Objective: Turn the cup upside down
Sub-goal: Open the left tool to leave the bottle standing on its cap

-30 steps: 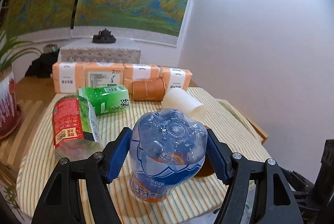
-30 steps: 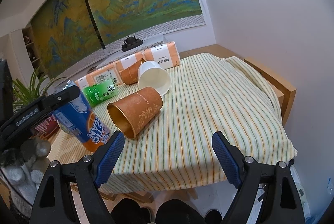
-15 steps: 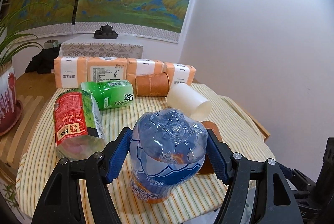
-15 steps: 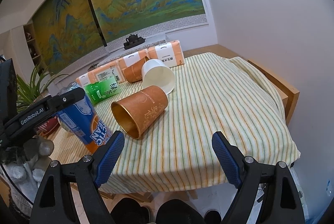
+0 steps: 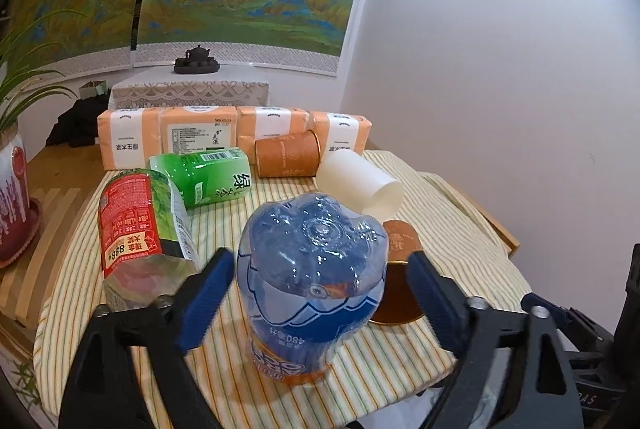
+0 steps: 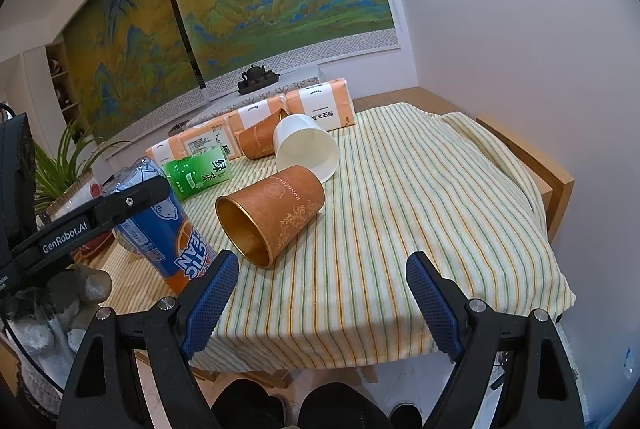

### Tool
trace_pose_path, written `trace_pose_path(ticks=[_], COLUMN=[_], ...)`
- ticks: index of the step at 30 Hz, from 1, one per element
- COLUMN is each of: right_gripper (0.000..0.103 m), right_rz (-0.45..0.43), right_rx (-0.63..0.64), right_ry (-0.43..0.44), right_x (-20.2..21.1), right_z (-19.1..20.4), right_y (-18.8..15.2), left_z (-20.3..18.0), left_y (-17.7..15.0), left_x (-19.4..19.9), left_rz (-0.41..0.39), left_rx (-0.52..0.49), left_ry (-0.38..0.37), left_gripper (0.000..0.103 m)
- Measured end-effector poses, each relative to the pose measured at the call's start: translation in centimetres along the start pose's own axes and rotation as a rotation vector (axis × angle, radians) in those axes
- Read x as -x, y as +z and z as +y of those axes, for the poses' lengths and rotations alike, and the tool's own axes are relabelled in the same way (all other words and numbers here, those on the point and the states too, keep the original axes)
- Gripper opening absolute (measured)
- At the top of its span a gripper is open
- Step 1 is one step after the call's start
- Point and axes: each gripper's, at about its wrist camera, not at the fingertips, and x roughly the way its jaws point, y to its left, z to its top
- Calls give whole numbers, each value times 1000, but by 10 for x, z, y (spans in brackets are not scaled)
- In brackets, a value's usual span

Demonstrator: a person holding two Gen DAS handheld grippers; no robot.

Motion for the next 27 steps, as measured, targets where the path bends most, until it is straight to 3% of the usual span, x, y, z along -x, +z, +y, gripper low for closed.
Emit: trace_pose_path(ticks=[17,27], right_gripper=[83,83], right_rz=[-19,-44], right_rx=[29,69], right_ry=[2,22], right_x=[9,16], right_z=[18,42], right_y=[4,10], left_z=[17,35], left_y=[-2,-9], left_x=[35,68], left_rz=[-42,-67], left_rx=[19,29], left_ry=[27,83], left_gripper=[99,99])
